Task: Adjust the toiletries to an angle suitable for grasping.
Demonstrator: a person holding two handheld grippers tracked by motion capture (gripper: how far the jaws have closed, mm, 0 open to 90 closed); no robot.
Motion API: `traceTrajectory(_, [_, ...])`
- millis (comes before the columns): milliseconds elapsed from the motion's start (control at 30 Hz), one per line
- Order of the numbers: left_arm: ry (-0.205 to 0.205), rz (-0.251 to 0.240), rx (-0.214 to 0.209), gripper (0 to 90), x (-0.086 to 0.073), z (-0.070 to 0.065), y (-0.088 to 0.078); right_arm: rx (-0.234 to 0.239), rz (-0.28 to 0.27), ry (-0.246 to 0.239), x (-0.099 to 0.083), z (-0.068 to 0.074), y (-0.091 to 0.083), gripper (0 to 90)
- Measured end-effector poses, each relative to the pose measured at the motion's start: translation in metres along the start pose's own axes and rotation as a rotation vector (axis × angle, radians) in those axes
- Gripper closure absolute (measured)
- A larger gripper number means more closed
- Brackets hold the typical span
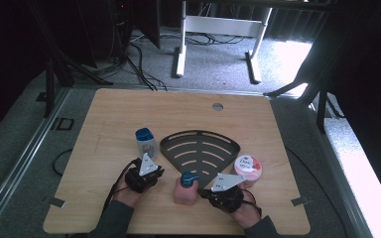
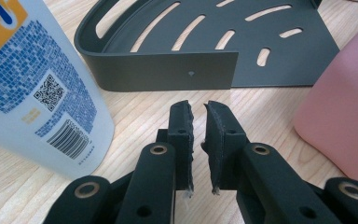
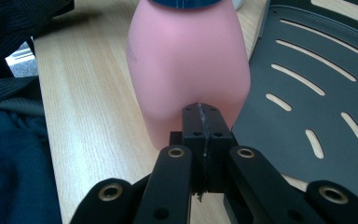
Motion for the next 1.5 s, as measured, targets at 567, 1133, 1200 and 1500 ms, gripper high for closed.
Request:
traceTrajectory(567, [-0.005,-0.074,0.037,83.3,0.001,-0.008,-0.027,0.027,-0.020,-0.003,0.022,-0.001,0.030,90.0])
traceTrajectory(1133, [0.080,-0.144,-0.068,89.6,-0.007,-0.048,-0.063,0.016,-0.013,-0.011,0.038,-0.003,0.047,90.0])
traceTrajectory(1200, [0.083,-0.141,-0.082,89.6,-0.006,-0.049,-0.063,0.014,-0.012,-0.008,0.040,-0.004,0.049,90.0])
traceTrajectory(1500, [0.140,-0.090,-0.108,89.7,0.001,-0.061,-0.049,0.007,-0.015,0.005,0.047,-0.007,0.058,90.0])
Point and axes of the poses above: each handheld gripper's, and its own axes: y roughly forward along the jaws, x roughly out of its top, z roughly to its left, the point moved 2 cm from there along y, roughly forward along the jaws, and after that the axes turned 5 degrees about -x, right-handed, at the moved point
